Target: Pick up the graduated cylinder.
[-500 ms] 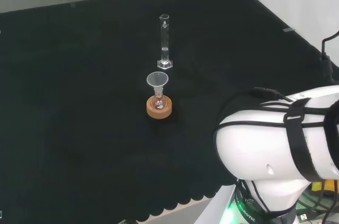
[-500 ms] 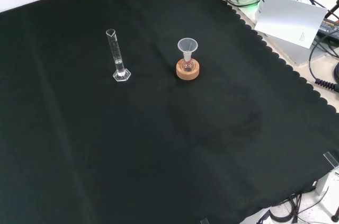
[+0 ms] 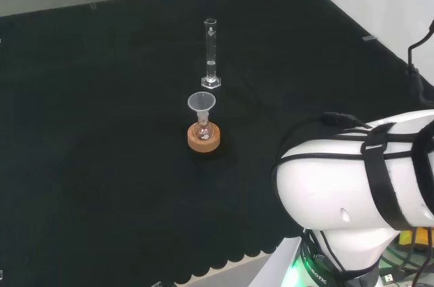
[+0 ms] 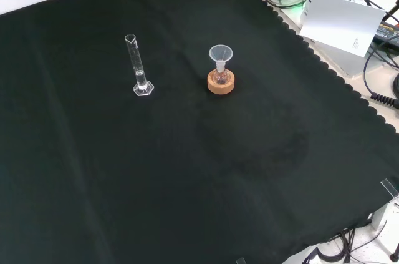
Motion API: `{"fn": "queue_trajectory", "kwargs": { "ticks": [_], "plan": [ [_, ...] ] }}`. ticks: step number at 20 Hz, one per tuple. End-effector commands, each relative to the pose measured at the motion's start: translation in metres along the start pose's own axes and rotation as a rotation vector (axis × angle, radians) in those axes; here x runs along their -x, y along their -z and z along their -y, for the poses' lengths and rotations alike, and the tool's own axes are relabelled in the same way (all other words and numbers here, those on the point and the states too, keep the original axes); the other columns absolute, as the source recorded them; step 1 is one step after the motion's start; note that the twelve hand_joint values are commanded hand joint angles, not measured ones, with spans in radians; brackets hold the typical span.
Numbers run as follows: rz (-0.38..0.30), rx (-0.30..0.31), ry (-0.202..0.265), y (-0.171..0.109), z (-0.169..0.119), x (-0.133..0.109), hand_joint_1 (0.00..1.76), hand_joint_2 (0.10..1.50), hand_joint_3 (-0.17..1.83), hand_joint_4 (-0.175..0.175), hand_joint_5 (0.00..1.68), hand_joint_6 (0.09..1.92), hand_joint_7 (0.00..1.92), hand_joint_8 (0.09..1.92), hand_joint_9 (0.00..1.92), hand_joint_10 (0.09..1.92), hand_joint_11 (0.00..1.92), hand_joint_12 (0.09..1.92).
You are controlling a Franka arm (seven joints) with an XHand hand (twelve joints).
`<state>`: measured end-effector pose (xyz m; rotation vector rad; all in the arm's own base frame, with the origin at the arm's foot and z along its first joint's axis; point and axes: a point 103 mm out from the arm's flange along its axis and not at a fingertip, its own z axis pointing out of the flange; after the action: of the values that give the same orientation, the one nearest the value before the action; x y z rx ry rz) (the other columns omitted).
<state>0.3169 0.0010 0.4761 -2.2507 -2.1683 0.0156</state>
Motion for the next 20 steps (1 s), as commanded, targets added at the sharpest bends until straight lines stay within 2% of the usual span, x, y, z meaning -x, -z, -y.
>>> {"fn": "queue_trajectory", "kwargs": {
  "ticks": [1, 10, 18, 20],
  "plan": [
    [0.013, 0.008, -0.072, 0.004, 0.006, 0.003, 0.04, 1.39, 0.00, -0.015, 0.18, 0.09, 0.00, 0.35, 0.41, 0.09, 0.08, 1.36],
    [-0.031, -0.039, -0.144, -0.040, -0.019, 0.037, 0.05, 1.39, 0.00, -0.016, 0.19, 0.09, 0.00, 0.35, 0.41, 0.09, 0.08, 1.36],
    [-0.065, -0.055, -0.151, -0.079, -0.065, 0.059, 0.10, 1.37, -0.01, -0.019, 0.20, 0.09, 0.01, 0.37, 0.42, 0.09, 0.08, 1.36],
    [-0.070, -0.038, -0.143, -0.088, -0.081, 0.066, 0.11, 1.37, -0.01, -0.021, 0.20, 0.09, 0.01, 0.38, 0.42, 0.09, 0.09, 1.36]
  ]
}}
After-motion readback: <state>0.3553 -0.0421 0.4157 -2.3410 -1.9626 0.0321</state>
